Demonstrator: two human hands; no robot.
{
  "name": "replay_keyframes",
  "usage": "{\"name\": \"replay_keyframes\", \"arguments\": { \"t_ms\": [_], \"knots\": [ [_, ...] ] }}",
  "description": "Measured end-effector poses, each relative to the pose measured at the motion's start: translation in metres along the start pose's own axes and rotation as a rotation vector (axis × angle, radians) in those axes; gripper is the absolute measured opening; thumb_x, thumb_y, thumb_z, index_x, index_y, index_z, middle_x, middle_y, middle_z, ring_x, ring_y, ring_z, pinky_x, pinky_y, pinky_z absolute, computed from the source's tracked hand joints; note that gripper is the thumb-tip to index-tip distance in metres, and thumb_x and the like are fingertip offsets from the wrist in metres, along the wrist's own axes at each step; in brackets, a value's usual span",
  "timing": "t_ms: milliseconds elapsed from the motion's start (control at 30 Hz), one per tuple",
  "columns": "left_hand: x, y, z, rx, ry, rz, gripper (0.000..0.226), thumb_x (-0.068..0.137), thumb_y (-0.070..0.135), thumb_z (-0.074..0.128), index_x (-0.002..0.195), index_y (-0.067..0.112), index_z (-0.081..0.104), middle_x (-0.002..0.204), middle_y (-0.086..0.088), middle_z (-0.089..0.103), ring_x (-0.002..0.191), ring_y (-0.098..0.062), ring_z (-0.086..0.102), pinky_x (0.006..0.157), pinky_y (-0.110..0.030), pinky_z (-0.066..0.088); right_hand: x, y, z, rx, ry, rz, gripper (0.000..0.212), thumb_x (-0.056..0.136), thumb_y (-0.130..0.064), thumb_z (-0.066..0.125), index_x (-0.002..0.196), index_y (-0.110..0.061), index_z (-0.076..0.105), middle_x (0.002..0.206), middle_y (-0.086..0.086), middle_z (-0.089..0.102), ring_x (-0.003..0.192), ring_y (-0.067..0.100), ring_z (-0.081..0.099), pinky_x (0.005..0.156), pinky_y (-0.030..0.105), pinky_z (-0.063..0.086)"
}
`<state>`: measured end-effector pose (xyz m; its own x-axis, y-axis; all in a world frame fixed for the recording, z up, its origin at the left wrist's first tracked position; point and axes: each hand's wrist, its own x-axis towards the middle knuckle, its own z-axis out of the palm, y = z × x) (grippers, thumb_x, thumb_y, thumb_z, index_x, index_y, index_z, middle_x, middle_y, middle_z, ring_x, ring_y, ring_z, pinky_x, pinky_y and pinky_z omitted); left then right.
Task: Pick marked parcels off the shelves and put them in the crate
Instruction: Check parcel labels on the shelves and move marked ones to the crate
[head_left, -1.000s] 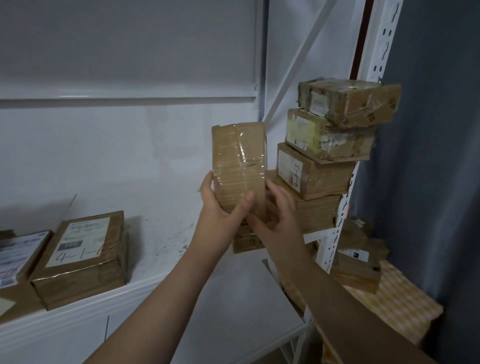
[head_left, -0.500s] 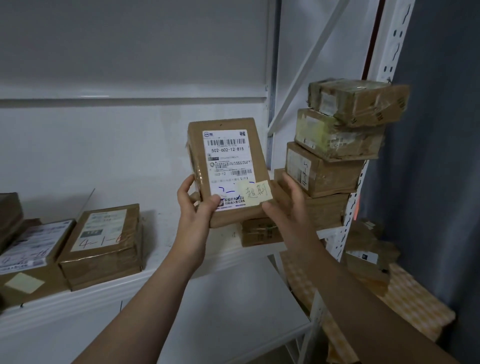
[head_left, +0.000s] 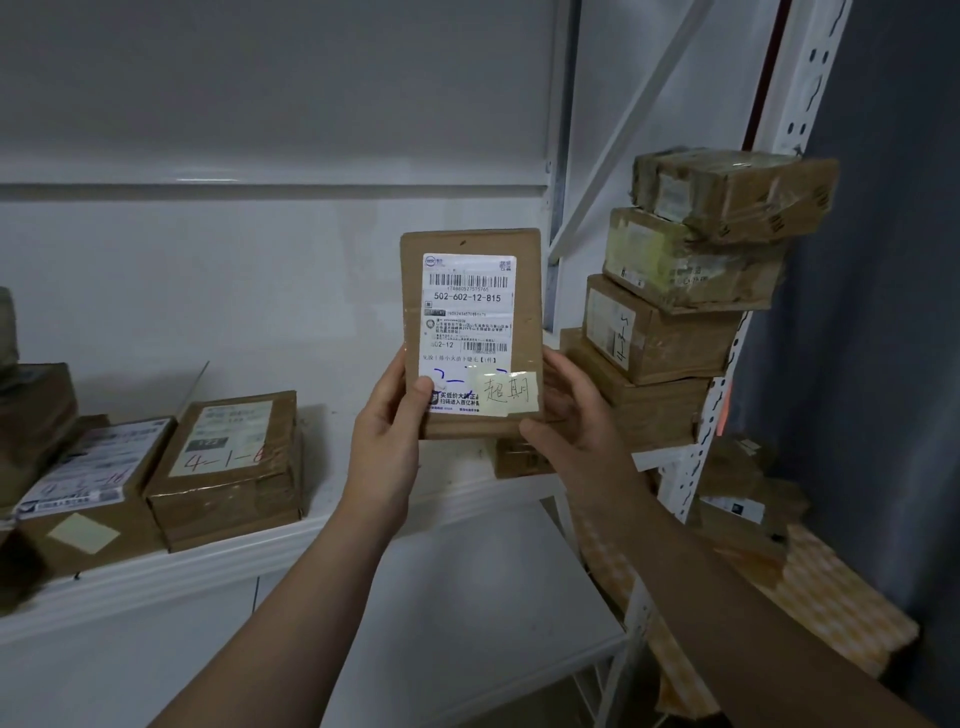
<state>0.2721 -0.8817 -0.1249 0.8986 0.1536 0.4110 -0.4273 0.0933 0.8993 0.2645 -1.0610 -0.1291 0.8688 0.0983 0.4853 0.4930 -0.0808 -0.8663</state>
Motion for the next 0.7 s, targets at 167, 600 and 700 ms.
{"name": "replay_keyframes", "arguments": {
  "t_ms": [167, 600, 700],
  "knots": [
    [-0.008, 0.005, -0.005, 0.018, 0.005, 0.056, 0.043, 0.098, 0.018, 0.049, 0.14, 0.022, 0.046, 0.126, 0.003, 0.063, 0.116, -0.013, 0.059, 0.095, -0.029, 0.049, -0.003, -0.003, 0.01, 0.016, 0.03, -0.009, 0.069, 0.08, -0.012, 0.061, 0.144, -0.022, 0.036, 0.14, -0.005, 0.049, 0.127, 0.007, 0.049, 0.101, 0.035, 0.048],
    [-0.041, 0.021, -0.041, 0.058, 0.008, 0.132, 0.035, 0.098, 0.018, 0.047, 0.131, 0.03, 0.05, 0.119, 0.008, 0.066, 0.106, 0.0, 0.061, 0.083, -0.013, 0.05, -0.048, -0.021, 0.055, 0.008, 0.147, 0.018, 0.069, 0.085, 0.007, 0.062, 0.142, -0.022, 0.036, 0.131, -0.013, 0.051, 0.116, 0.001, 0.054, 0.093, 0.029, 0.051],
    [-0.055, 0.016, -0.053, 0.095, -0.027, 0.13, 0.035, 0.098, 0.021, 0.047, 0.133, 0.03, 0.051, 0.119, 0.009, 0.065, 0.107, -0.002, 0.061, 0.088, -0.021, 0.052, -0.07, -0.026, 0.065, -0.015, 0.195, 0.069, 0.069, 0.084, 0.005, 0.063, 0.14, -0.025, 0.036, 0.131, -0.009, 0.05, 0.12, 0.007, 0.051, 0.097, 0.034, 0.05]
  ]
}}
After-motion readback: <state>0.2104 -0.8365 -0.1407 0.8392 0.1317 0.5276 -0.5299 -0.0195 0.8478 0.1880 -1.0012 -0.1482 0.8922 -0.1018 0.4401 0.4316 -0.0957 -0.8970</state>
